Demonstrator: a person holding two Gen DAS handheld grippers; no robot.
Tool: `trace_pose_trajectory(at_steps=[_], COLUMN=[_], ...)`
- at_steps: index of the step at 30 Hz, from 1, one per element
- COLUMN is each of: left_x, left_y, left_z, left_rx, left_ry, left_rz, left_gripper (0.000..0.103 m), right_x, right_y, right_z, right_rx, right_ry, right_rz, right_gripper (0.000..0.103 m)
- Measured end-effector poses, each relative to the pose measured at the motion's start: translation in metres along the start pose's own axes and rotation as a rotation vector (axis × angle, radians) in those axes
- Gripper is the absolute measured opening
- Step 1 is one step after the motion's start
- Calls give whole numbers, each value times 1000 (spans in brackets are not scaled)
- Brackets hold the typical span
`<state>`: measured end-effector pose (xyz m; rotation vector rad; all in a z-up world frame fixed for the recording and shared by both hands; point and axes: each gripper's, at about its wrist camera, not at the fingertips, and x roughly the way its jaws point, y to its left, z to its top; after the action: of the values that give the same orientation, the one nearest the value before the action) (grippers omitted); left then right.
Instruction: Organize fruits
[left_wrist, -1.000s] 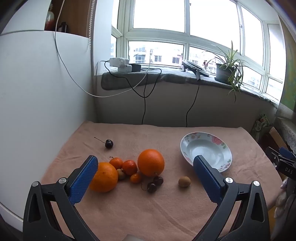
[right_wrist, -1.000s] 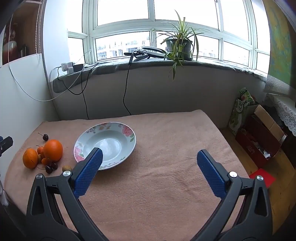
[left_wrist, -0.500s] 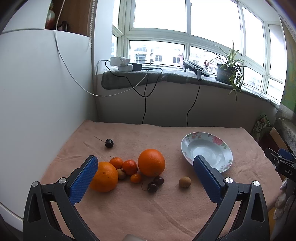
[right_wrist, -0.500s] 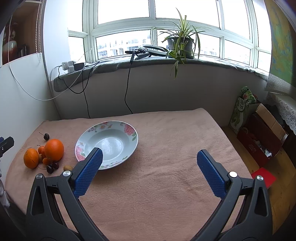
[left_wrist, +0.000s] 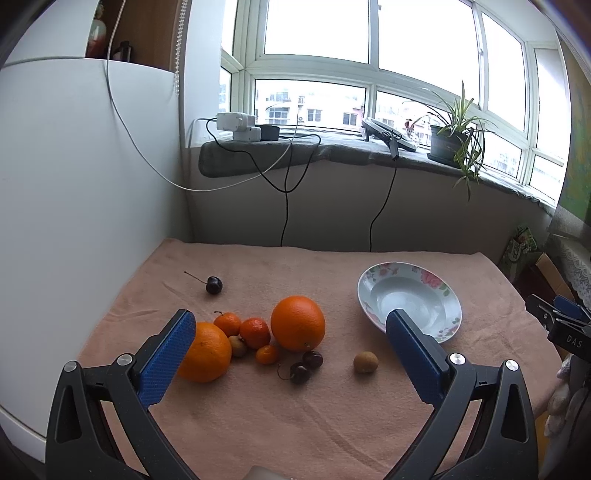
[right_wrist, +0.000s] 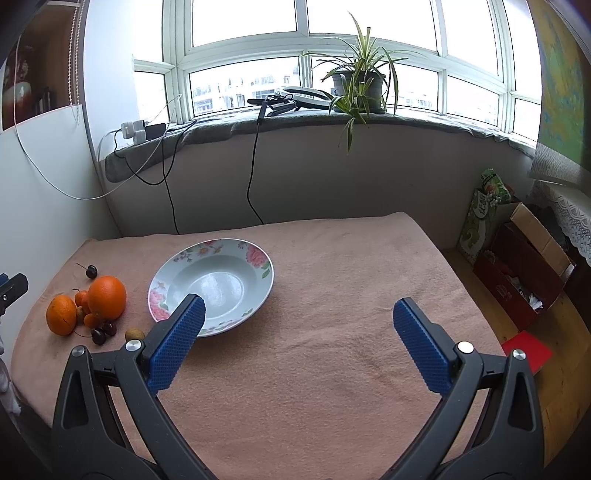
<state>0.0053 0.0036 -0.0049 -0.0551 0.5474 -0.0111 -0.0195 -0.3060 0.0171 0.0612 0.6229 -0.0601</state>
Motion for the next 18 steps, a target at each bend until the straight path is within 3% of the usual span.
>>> trace_pose_trajectory(at_steps=[18], left_x=[1], left_y=[-1], left_z=[0], left_rx=[4], left_ry=[4], left_rz=[0], left_gripper=[102], right_x=[0], right_y=[0], right_z=[-1], right_rx=[3], right_ry=[12], right_rz=[4], right_gripper=[103])
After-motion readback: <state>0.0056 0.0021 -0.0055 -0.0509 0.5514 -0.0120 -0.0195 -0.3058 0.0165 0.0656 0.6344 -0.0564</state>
